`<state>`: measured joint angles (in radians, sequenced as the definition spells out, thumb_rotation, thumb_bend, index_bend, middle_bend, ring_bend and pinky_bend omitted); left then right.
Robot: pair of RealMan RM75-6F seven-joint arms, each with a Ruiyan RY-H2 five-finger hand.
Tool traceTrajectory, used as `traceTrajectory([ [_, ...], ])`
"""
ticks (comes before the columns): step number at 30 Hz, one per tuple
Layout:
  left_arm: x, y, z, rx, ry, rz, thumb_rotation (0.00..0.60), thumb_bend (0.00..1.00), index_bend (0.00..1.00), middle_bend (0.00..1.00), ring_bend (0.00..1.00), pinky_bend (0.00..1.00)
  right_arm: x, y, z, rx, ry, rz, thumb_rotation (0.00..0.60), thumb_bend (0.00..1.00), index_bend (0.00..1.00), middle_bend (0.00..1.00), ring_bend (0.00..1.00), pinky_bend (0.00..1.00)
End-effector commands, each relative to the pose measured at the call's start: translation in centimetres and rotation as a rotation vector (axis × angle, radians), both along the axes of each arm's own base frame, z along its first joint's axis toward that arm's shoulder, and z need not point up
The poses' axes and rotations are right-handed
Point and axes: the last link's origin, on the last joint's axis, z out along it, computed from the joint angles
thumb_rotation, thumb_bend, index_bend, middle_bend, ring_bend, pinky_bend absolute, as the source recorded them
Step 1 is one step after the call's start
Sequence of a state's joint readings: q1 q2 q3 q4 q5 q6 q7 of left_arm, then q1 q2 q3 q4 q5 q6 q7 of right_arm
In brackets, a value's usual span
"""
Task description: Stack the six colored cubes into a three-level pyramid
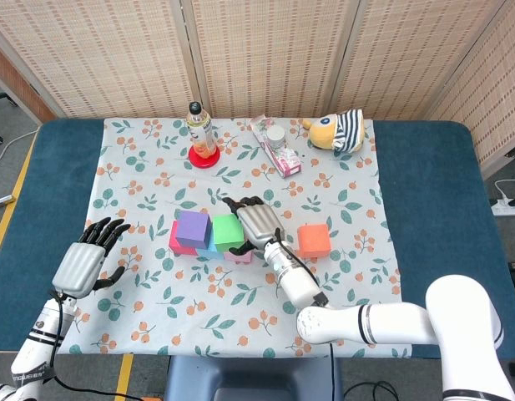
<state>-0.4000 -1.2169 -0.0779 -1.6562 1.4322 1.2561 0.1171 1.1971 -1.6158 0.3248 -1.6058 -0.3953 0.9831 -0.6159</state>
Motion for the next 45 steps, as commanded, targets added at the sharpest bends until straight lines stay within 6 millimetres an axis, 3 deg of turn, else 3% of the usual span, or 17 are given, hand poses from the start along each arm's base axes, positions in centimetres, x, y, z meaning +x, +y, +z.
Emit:
traceTrajectory([
  [1,-0.1,-0.1,0.0,-0.001,-0.001,0.002,0.600,0.34,0.13,0.07,0.03,0.12,0.0,-0.3,0.4,-0.007,0.018,0.030,0.513,0.00,0.14,0.21,0.08,0.08],
  [7,-0.2,-0.1,0.3,0.003,-0.004,0.007,0.600,0.34,0.13,0.06,0.03,0.12,0.0,-0.8,0.4,-0.010,0.062,0.083,0.515,0.00,0.29,0.20,0.07,0.05],
  [30,-0.5,-0.1,0.5,-0.002,-0.021,0.019,0.600,0.34,0.11,0.05,0.02,0.12,-0.2,-1.5,-0.4,-0.017,0.057,0.082,0.512,0.00,0.30,0.20,0.07,0.05],
  [36,-0.5,-0.1,0.5,-0.003,-0.022,0.018,0.600,0.34,0.11,0.05,0.02,0.12,-0.1,-1.4,-0.3,-0.045,0.042,0.080,0.511,0.00,0.41,0.33,0.16,0.05],
  [45,-0.4,-0.1,0.4,-0.002,-0.025,0.014,0.600,0.34,0.10,0.05,0.02,0.12,0.2,-1.1,0.2,-0.082,0.020,0.060,0.512,0.01,0.46,0.43,0.26,0.05],
])
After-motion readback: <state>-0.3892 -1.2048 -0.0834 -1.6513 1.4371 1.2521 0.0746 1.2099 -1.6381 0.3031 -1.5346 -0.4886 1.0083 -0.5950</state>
